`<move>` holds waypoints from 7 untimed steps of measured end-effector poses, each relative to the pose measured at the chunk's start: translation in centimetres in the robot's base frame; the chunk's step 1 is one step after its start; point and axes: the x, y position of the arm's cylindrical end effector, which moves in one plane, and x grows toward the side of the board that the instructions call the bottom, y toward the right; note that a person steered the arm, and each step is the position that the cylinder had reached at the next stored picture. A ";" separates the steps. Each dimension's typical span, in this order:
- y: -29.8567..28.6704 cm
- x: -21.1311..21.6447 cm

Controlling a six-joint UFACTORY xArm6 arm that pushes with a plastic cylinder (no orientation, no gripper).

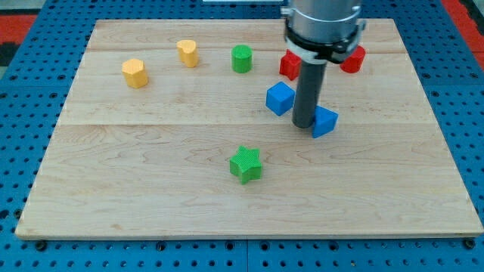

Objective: Group up the blue blocks towards center right

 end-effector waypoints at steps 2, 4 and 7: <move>-7.8 3.7; -7.6 -5.0; 1.1 -7.8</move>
